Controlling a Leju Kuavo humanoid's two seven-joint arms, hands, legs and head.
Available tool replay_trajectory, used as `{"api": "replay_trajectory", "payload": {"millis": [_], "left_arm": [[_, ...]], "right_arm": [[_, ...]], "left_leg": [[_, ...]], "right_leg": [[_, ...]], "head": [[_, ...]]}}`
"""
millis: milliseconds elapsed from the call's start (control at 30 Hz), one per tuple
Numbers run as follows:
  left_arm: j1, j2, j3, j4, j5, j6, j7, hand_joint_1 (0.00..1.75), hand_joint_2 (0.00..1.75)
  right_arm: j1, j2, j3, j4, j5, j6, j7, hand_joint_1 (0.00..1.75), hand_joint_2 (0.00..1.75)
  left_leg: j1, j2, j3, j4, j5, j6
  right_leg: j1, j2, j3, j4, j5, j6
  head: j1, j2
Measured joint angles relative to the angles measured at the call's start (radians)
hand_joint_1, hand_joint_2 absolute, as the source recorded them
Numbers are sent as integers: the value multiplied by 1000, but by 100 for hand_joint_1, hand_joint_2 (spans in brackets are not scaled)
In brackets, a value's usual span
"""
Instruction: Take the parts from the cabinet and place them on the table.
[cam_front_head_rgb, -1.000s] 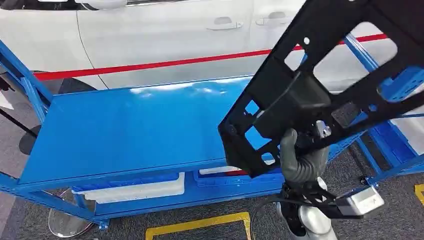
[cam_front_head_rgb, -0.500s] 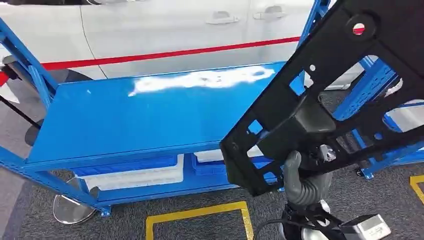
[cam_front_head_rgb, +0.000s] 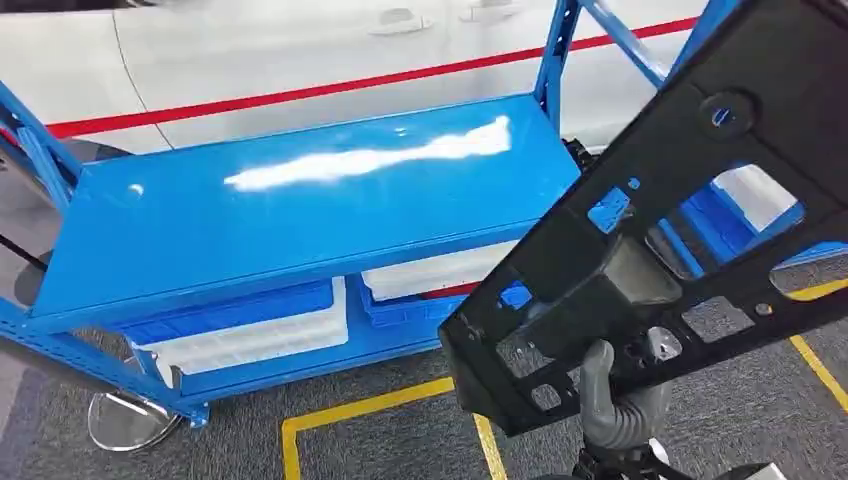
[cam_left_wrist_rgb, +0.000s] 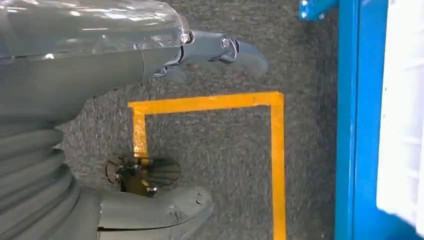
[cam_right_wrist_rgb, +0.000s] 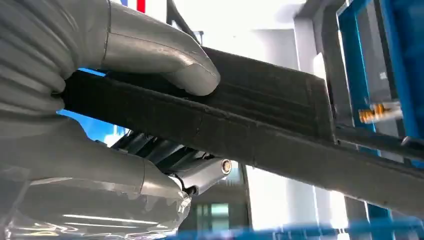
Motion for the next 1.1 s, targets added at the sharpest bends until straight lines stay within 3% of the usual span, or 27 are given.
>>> {"api": "replay_trajectory", "payload": {"millis": [33, 67, 100, 133, 167, 200, 233, 267, 300, 367, 400, 433, 467, 533, 567, 600, 633, 667, 733, 767, 800, 867, 900, 933, 967, 1067, 1100], "left_arm": [[1, 0, 1, 0, -2, 0, 1, 0, 175], [2, 0, 3, 0, -2, 0, 1, 0, 175], [1, 1, 6, 0, -3, -1, 2, 0, 175], [4, 0, 9, 0, -6, -3, 3, 0, 175], [8, -1, 11, 0, -8, -5, 3, 0, 175], [11, -1, 14, 0, -7, -5, 4, 0, 175], [11, -1, 19, 0, -7, -5, 5, 0, 175], [11, -1, 21, 0, -8, -5, 6, 0, 175], [10, -1, 24, 0, -8, -5, 9, 0, 175], [8, -1, 28, 0, -10, -1, 26, 0, 175], [7, 0, 31, 0, -13, 3, 42, 0, 175], [7, 2, 37, 0, -20, 10, 61, 0, 175], [8, 2, 43, 0, -24, 20, 79, 0, 175], [7, 3, 50, 0, -30, 31, 98, 0, 175], [6, 2, 51, 0, -32, 32, 101, 0, 175], [4, 1, 53, 0, -34, 33, 102, 0, 175], [5, 1, 54, 0, -35, 35, 104, 0, 175], [9, 1, 56, 0, -37, 37, 111, 0, 175], [15, 1, 63, 1, -38, 39, 115, 0, 175], [16, 1, 66, 1, -38, 39, 117, 0, 175], [15, 1, 68, 2, -38, 40, 118, 0, 175], [12, 0, 69, 2, -38, 39, 118, 0, 175], [10, 0, 69, 2, -39, 39, 118, 0, 175], [9, 3, 70, 2, -39, 40, 118, 0, 175], [9, 3, 71, 3, -39, 40, 118, 0, 175], [3, 3, 71, 3, -39, 40, 118, 0, 175], [2, 2, 71, 3, -39, 40, 118, 0, 175]], "right_arm": [[9, 3, -6, 0, 0, 1, 0, 175, 175], [23, 5, -14, 0, 0, 1, 0, 175, 175], [32, 7, -19, 0, -1, 0, 0, 175, 175], [37, 11, -24, 0, -2, 0, 0, 175, 175], [43, 16, -27, 0, -2, 0, 1, 175, 175], [51, 19, -33, -1, -2, 0, 0, 175, 175], [61, 21, -39, -1, -2, -1, 0, 175, 175], [72, 24, -45, -1, -2, -2, 1, 175, 175], [84, 26, -52, -1, -2, -3, 0, 175, 175], [107, 36, -70, -3, 6, -8, 1, 175, 175], [117, 41, -80, -6, 14, -11, 3, 175, 175], [124, 46, -90, -7, 22, -14, 4, 175, 175], [134, 50, -99, -10, 31, -17, 5, 175, 175], [155, 60, -117, -15, 38, -18, 4, 175, 175], [165, 62, -125, -19, 40, -19, 4, 175, 175], [174, 63, -132, -22, 41, -19, 4, 175, 175], [173, 65, -138, -25, 43, -20, 4, 175, 175], [173, 66, -141, -26, 47, -20, 4, 175, 175], [180, 66, -143, -26, 48, -20, 4, 175, 175], [184, 67, -147, -26, 48, -20, 4, 175, 175], [187, 69, -153, -26, 48, -20, 5, 175, 175], [187, 71, -161, -26, 48, -20, 5, 175, 175], [188, 72, -163, -27, 48, -21, 5, 175, 175], [186, 74, -164, -27, 48, -22, 5, 175, 175], [190, 76, -165, -29, 48, -22, 5, 175, 175], [194, 79, -167, -32, 48, -22, 5, 175, 175], [197, 81, -167, -36, 48, -23, 5, 175, 175]], "left_leg": [[2, 8, 0, -3, 5, -5], [3, 15, -4, -2, 7, -13], [9, -31, -17, 20, -30, -23], [10, -70, -32, 66, -85, -24], [10, -90, -51, 137, -144, -25], [9, -101, -72, 216, -189, -26], [9, -105, -86, 280, -207, -24], [8, -106, -83, 302, -198, -21], [7, -107, -55, 272, -170, -16], [3, -126, 60, 101, -107, 1], [1, -178, 119, 0, -106, 18], [4, -188, 139, -30, -115, 15], [0, -185, 134, -28, -108, 12], [-7, -167, 133, -34, -107, 20], [2, -155, 135, -52, -94, 28], [5, -135, 139, -60, -84, 31], [6, -125, 133, -64, -78, 41], [5, -109, 127, -64, -75, 41], [4, -77, 119, -62, -73, 39], [5, -59, 115, -60, -72, 38], [6, -45, 112, -56, -72, 35], [11, -21, 110, -46, -78, 25], [10, -12, 116, -36, -83, 17], [2, -5, 105, -28, -90, 6], [2, 6, 108, -24, -92, 0], [6, 35, 117, -25, -92, -16], [13, 6, 111, -14, -108, -23]], "right_leg": [[1, 7, -5, 1, 5, -7], [-1, 16, -13, -9, 20, -22], [-3, 25, -25, -8, 28, -32], [-3, 37, -38, -8, 37, -41], [-1, 48, -50, -8, 47, -45], [2, 61, -63, -7, 58, -49], [7, 75, -74, -6, 68, -49], [10, 87, -85, -4, 75, -49], [12, 101, -95, -2, 83, -48], [16, 128, -108, 2, 94, -46], [12, 139, -113, 5, 100, -44], [17, 148, -119, 7, 106, -38], [12, 158, -119, 6, 112, -30], [6, 179, -122, 2, 123, -16], [14, 191, -126, -1, 128, -7], [14, 145, -134, 19, 109, -8], [15, 101, -156, 68, 64, -6], [11, 79, -190, 143, 17, 1], [1, 67, -241, 278, -46, 13], [-6, 63, -244, 303, -49, 20], [-12, 59, -220, 274, -28, 27], [-22, 39, -118, 118, 42, 35], [-23, 7, -70, 44, 65, 37], [-10, -34, -59, 18, 44, 24], [-14, -13, -66, 18, 51, 8], [-8, 21, -78, 18, 56, -13], [-14, 29, -77, 14, 61, -22]], "head": [[-1, 0], [0, 0], [-2, 0], [-5, 0], [-10, 0], [-10, 0], [-10, 0], [-10, 0], [-10, 0], [-10, 0], [-10, 0], [-7, 0], [-10, 0], [-10, 0], [-10, 0], [-10, 0], [0, 0], [1, 0], [1, 0], [2, 0], [1, 0], [1, 0], [2, 0], [7, 0], [0, 0], [-7, 0], [-8, 0]]}}
